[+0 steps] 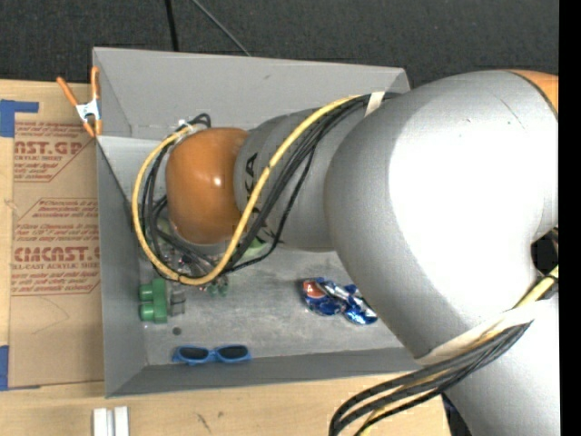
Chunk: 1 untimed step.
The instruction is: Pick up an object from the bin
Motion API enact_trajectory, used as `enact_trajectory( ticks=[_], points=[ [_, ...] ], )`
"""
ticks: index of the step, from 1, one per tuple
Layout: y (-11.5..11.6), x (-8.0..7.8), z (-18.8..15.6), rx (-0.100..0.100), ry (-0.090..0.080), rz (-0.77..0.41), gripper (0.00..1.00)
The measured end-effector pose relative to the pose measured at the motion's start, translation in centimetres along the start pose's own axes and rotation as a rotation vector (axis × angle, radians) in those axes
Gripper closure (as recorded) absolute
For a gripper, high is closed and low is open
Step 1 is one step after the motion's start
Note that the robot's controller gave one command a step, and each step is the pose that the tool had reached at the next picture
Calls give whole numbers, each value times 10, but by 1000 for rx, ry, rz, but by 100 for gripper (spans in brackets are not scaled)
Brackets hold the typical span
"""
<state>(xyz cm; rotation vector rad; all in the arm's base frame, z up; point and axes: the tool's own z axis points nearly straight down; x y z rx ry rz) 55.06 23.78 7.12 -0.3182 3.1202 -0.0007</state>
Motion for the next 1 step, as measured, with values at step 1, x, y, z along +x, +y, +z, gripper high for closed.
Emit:
enact_trajectory(
  ticks=[1],
  points=[
    [-2, 27, -130, -3, -4, 11, 100]
  ],
)
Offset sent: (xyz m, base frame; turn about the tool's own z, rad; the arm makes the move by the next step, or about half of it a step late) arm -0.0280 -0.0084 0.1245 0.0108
